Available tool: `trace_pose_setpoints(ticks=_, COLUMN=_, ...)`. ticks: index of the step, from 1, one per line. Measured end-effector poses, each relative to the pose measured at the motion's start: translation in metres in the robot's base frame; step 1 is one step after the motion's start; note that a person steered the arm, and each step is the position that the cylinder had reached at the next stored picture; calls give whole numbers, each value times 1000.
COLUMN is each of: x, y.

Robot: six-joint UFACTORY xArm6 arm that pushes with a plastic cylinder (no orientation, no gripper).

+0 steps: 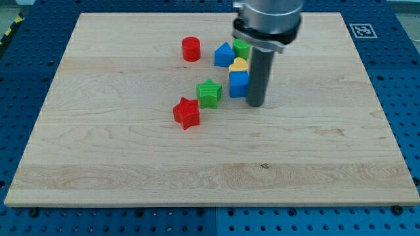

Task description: Slide the blue cube to the bottom left of the red circle

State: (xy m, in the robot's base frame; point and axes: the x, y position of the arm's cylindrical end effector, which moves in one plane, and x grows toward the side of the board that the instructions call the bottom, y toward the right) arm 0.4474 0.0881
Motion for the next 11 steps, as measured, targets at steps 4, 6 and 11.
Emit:
trace_pose_setpoints(ticks=4, x=-20, y=-48)
trace_pose_setpoints(ticks=6, x=-34, y=-28)
trace_pose_setpoints(ticks=11, x=-101, y=-119)
